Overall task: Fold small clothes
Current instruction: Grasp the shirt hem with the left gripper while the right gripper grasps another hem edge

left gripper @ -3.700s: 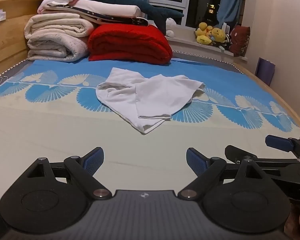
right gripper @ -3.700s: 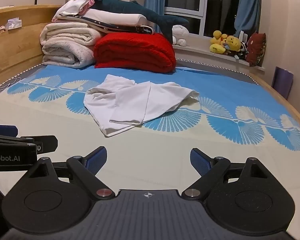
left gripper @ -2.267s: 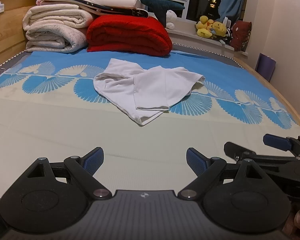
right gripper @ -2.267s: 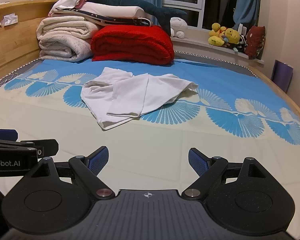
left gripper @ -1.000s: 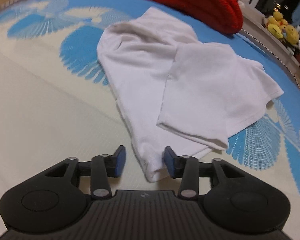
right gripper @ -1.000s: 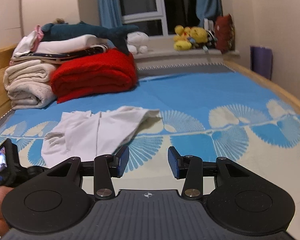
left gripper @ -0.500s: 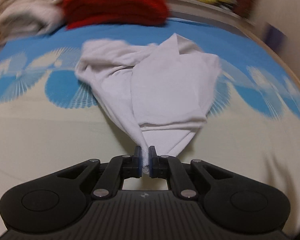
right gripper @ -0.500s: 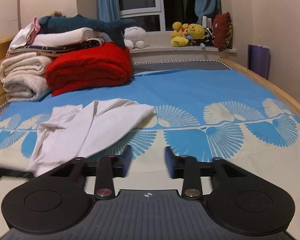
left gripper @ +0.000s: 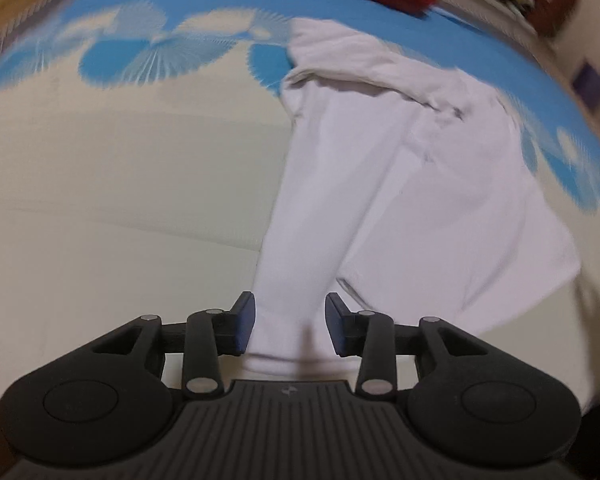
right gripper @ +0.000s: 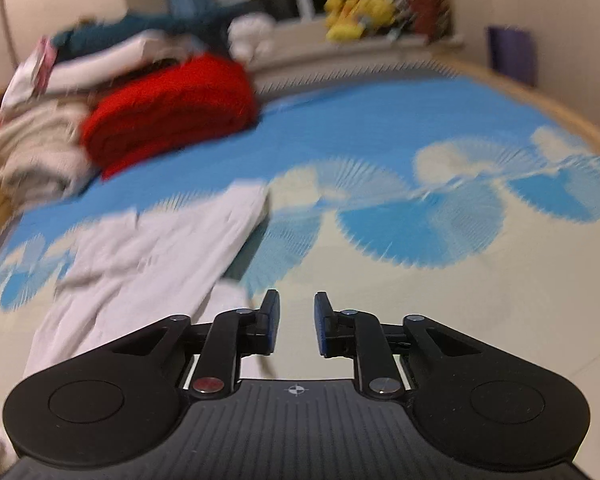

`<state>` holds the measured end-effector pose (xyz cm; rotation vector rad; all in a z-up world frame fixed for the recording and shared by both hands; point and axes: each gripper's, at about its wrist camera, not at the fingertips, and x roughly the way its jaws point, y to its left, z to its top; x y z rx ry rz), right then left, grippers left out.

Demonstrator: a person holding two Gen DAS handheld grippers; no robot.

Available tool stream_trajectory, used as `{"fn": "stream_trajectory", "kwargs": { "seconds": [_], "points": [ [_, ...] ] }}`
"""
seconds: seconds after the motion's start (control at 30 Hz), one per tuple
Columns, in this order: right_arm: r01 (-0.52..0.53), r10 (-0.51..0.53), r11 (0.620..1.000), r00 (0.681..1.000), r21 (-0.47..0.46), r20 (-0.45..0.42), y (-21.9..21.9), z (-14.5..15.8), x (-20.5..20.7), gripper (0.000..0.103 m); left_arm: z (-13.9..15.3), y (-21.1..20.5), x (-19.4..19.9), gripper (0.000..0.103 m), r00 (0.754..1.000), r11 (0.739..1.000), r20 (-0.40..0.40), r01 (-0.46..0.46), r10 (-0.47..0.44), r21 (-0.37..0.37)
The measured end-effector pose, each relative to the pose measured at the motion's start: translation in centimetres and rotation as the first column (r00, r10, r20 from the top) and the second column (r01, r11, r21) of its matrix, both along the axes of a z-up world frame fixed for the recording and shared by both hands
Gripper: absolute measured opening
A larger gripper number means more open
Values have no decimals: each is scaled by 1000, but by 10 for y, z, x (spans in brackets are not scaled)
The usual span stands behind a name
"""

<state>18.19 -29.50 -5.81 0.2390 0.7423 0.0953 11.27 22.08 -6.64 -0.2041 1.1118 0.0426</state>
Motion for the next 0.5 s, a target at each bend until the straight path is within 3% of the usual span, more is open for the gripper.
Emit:
{"fn": "stream_trajectory", "kwargs": {
  "seconds": [0.07, 0.17, 0.3, 0.33, 0.37, 0.4, 0.43, 0.47, 0.5],
  "points": [
    [-54, 54, 999, 996, -3, -68, 12, -13, 12, 32, -5, 1, 12, 43, 998, 999, -46, -46, 46, 6],
    [-137, 132, 991, 979, -16, -155, 32, -33, 30, 46, -8, -1, 29, 49, 999, 999, -41, -35, 35, 12],
    [-194, 169, 978, 954, -79, -247, 52, -58, 45, 46, -33, -3, 44, 49, 990, 998, -132, -39, 44, 39],
    [-204, 172, 975, 947, -93, -271, 55, -66, 47, 39, -38, -2, 44, 48, 988, 998, -151, -33, 41, 51],
    [-215, 178, 971, 940, -102, -290, 58, -71, 47, 16, -43, -3, 45, 46, 985, 998, -169, -25, 36, 66],
    [-225, 183, 968, 937, -112, -298, 58, -74, 45, 5, -47, -6, 45, 42, 982, 996, -187, -12, 28, 86],
    [-223, 178, 966, 939, -127, -295, 57, -74, 44, 1, -49, -9, 45, 32, 982, 995, -190, 4, 16, 105],
    [-216, 171, 967, 942, -132, -289, 54, -73, 43, 0, -48, -12, 44, 16, 983, 993, -184, 26, -4, 117],
    [-207, 164, 970, 945, -128, -281, 50, -70, 40, 0, -48, -14, 45, 10, 984, 993, -179, 41, -20, 114]
  ]
}}
